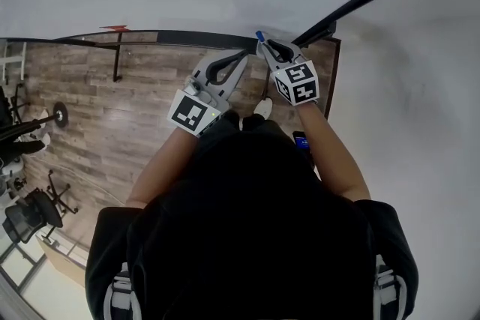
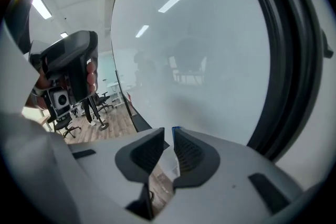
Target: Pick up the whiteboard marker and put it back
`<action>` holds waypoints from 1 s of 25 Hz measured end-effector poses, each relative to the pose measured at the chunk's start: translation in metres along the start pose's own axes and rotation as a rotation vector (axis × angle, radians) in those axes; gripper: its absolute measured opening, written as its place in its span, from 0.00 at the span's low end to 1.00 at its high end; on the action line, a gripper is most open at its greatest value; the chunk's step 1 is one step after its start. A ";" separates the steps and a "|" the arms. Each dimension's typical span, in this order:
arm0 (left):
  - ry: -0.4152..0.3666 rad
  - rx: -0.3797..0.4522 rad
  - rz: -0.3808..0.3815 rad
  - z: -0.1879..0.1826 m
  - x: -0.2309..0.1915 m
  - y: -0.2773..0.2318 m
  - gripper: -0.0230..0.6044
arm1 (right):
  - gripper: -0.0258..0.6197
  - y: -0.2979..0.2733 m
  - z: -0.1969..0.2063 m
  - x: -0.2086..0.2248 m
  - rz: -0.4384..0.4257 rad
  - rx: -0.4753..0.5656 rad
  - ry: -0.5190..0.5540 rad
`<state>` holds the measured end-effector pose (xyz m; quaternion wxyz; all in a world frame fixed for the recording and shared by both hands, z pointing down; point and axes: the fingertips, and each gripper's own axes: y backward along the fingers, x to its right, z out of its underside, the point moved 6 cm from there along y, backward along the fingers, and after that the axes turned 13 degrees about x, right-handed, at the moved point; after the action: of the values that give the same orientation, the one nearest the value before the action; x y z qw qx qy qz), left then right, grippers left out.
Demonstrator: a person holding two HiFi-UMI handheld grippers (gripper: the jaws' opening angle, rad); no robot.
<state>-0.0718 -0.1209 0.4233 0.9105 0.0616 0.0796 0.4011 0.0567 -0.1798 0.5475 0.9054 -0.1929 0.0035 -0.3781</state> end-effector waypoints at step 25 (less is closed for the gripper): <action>0.031 -0.007 0.004 -0.002 -0.031 0.026 0.04 | 0.16 -0.047 0.025 0.005 0.071 -0.157 0.113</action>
<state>-0.1111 -0.1262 0.4283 0.9086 0.0525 0.0921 0.4040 0.0317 -0.2044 0.5876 0.8987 -0.2416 0.0912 -0.3545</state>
